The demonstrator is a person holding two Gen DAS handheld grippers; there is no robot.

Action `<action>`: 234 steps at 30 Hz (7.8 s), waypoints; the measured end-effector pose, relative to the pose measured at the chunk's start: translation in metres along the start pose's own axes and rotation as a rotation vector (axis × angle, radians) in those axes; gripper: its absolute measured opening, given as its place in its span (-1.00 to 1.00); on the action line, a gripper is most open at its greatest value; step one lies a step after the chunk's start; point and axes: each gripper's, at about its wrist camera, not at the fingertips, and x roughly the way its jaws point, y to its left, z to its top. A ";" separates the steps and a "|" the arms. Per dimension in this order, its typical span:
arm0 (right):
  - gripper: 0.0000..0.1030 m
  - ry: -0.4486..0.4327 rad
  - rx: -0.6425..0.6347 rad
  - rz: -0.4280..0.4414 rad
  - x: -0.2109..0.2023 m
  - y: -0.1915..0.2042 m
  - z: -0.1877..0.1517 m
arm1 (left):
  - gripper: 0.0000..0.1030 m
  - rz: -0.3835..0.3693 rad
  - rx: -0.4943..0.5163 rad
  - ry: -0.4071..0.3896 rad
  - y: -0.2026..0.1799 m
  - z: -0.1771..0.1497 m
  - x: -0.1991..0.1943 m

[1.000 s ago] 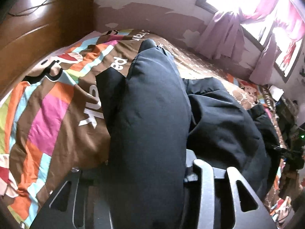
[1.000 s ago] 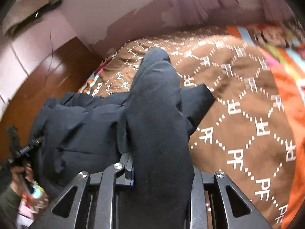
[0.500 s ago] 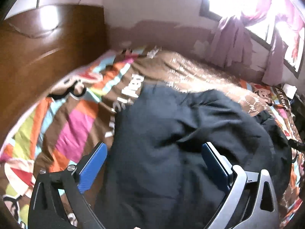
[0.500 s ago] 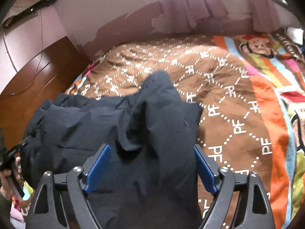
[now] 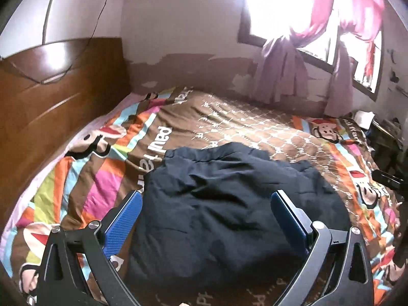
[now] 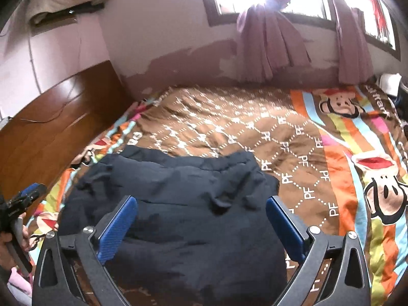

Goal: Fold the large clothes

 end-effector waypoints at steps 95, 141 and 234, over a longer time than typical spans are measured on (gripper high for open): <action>1.00 -0.223 -0.156 0.044 -0.189 0.118 -0.248 | 0.96 0.102 0.107 -0.199 -0.063 -0.226 -0.195; 1.00 -0.210 -0.148 0.023 -0.185 0.113 -0.252 | 0.96 0.104 0.126 -0.189 -0.068 -0.231 -0.192; 1.00 -0.211 -0.121 0.017 -0.183 0.111 -0.251 | 0.96 0.178 0.094 -0.149 -0.071 -0.238 -0.189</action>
